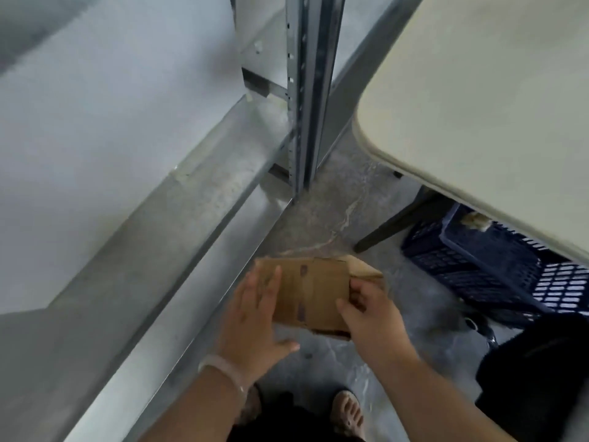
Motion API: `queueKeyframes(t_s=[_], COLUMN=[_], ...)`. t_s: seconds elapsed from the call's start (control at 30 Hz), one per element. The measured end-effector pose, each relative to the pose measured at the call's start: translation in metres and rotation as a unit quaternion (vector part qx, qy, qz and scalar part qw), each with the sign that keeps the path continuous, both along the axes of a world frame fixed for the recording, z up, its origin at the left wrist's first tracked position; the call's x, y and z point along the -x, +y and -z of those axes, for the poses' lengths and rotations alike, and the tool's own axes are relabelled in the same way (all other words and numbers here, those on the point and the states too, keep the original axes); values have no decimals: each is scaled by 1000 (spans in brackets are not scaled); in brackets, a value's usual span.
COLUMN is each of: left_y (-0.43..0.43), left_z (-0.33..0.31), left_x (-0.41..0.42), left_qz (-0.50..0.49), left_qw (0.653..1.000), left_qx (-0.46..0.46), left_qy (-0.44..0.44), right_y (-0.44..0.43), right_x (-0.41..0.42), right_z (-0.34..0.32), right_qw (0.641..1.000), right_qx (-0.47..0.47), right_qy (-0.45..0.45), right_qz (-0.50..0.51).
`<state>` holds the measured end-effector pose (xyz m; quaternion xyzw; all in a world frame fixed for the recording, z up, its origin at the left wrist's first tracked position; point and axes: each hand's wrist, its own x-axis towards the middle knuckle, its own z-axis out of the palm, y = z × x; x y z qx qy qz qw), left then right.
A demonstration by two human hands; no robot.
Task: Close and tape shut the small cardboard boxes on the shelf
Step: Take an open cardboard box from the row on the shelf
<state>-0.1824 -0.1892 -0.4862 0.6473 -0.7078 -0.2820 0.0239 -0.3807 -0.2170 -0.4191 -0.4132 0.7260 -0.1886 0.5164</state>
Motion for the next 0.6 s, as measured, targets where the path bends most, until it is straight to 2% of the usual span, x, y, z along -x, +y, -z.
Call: queueKeyframes(t_s=[0.1,0.2,0.33,0.43,0.53,0.6], left_y=[16,29,54,66,78,83], left_z=[-85,-166,-252,-304,-353,-380], left_x=[3,7,4,-7,-15,-17], left_qz=[72,71,4,-75,-148,-164], left_qw=[995,993,992,984,964,945], left_qx=[70,91,119,137,157,189], left_qy=[-25,11,50,90,153,210], right_y=[14,28,45,51,51,45], right_x=[-1,1,12,32,50,56], right_z=[-89,-172,-257,-313,-355,-375], right_qw=[998,994,987,979,956,957], right_qx=[-7,5,58,176,286,287], right_qy=[-15,-39,-62,-39,16,-1], right_qz=[-57,-106,-135,-92,-57,-48])
